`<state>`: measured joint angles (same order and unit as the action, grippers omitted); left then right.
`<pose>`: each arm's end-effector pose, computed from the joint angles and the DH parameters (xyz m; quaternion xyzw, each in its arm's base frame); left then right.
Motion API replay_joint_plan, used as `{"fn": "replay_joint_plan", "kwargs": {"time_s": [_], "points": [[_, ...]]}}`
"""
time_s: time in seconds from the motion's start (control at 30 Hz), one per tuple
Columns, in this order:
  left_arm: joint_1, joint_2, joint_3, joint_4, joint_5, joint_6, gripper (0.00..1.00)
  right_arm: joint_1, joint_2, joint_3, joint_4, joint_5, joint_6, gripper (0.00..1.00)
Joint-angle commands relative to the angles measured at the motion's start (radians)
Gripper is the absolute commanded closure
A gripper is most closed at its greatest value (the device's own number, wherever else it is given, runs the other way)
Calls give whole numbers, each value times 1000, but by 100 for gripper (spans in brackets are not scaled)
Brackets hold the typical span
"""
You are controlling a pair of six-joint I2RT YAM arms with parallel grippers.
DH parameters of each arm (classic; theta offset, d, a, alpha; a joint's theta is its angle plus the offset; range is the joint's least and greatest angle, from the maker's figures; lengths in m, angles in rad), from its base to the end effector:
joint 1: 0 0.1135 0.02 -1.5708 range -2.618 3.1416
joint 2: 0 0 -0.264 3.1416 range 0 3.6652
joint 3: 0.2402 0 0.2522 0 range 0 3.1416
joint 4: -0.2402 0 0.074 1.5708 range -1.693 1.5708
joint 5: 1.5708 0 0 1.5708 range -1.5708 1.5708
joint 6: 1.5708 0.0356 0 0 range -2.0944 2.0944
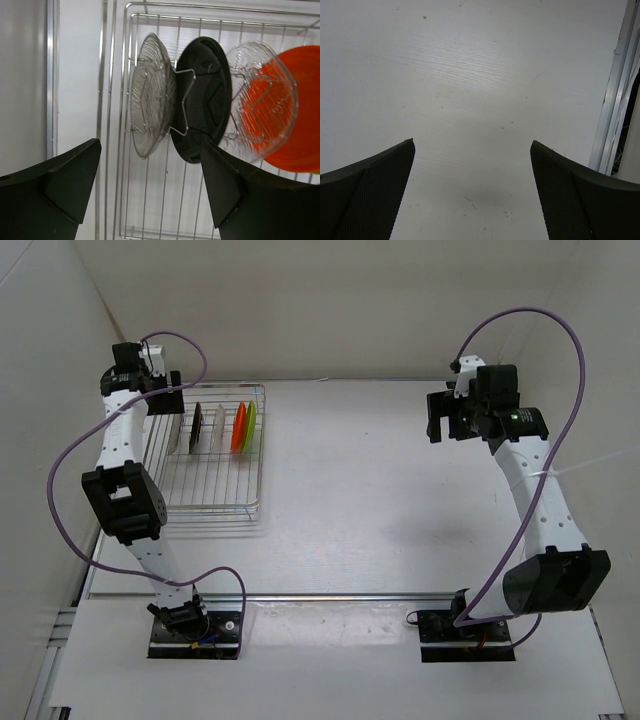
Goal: Unload the plates from the dish rack
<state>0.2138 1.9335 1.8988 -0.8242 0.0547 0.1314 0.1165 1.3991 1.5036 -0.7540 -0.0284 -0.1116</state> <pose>0.4227 0.0898 0.3288 -0.0291 0.9366 0.0346 0.3476 0.2974 0.0358 0.3926 -0.1082 0.8891 0.0138 0.4445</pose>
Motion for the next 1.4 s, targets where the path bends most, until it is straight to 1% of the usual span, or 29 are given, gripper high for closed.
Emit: {"fn": "replay_joint_plan", "kwargs": {"time_s": [0.0, 0.1, 0.2, 0.5, 0.53, 0.6, 0.67, 0.87, 0.9, 1.07, 1.13, 1.17, 1.2, 1.27, 1.3, 1.37], "points": [[16, 15, 72, -9, -15, 10, 10, 3, -38, -20, 45, 7, -13, 1], [16, 28, 82, -9, -24, 10, 13, 3, -38, -31, 45, 7, -13, 1], [16, 39, 56, 0, -33, 19, 16, 3, -38, -31, 45, 7, -13, 2], [16, 58, 36, 0, 33, 19, 16, 12, -48, -40, 45, -2, -13, 2], [16, 58, 36, 0, 33, 19, 20, 12, -57, -40, 45, -2, -13, 2], [16, 68, 36, 0, 24, 19, 21, 12, -57, -40, 45, -2, -13, 2], [16, 78, 36, 0, 23, 28, 26, 12, -57, -40, 45, -2, -13, 2], [16, 97, 26, 0, 37, 28, 27, 12, -57, -40, 45, -2, -13, 2], [16, 97, 26, 0, 37, 28, 26, 12, -57, -40, 45, -2, -13, 2], [16, 108, 17, 0, 47, 28, 26, 12, -66, -40, 45, -2, -13, 2], [16, 117, 17, 0, 57, 28, 29, 12, -66, -40, 45, -2, -13, 2], [16, 117, 17, 0, 57, 28, 34, 12, -66, -49, 45, -2, -13, 2], [16, 117, 17, 0, 68, 28, 36, 12, -66, -49, 45, -2, -13, 2], [16, 128, 17, -9, 68, 39, 36, 12, -66, -49, 45, -2, -13, 2], [16, 128, 17, -9, 68, 39, 41, 12, -66, -49, 45, -2, -13, 2], [16, 128, 17, -9, 79, 39, 41, 12, -66, -49, 45, -2, -13, 2]]}}
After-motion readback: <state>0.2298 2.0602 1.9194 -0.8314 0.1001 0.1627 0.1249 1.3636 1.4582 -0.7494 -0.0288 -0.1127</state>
